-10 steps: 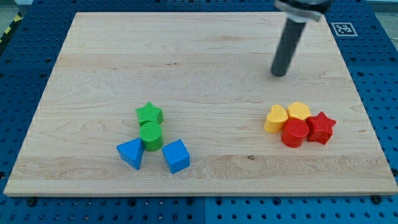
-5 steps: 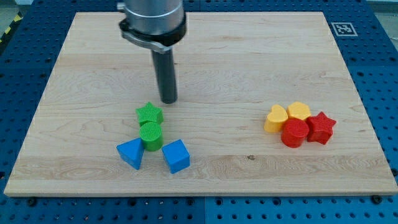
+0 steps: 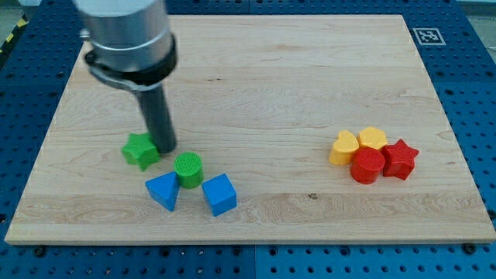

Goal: Move the green star horizontally to the blue triangle

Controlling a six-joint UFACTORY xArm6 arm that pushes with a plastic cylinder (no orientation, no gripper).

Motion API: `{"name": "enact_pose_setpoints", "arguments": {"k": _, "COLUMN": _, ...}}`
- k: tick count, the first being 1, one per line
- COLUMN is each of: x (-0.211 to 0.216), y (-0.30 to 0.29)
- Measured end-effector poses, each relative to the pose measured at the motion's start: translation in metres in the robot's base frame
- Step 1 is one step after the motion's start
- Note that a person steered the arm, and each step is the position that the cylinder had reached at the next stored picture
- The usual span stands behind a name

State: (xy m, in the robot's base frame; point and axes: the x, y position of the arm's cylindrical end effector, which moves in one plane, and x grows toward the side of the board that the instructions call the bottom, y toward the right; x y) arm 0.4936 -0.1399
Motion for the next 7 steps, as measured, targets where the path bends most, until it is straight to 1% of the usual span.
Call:
{"name": "enact_pose_setpoints", "arguments": {"k": 1, "x": 0.000, "y": -0.035}}
{"name": "enact_pose_setpoints", "arguments": {"k": 3, "x": 0.000, "y": -0.039}}
{"name": "enact_pose_setpoints", "arguments": {"k": 5, "x": -0.021, "y": -0.051}}
{"name": "enact_pose_setpoints", "arguments": {"k": 6, "x": -0.020, "y": -0.059}}
{"name": "enact_pose_setpoints", "arguments": {"k": 7, "x": -0.002, "y": -0.059}}
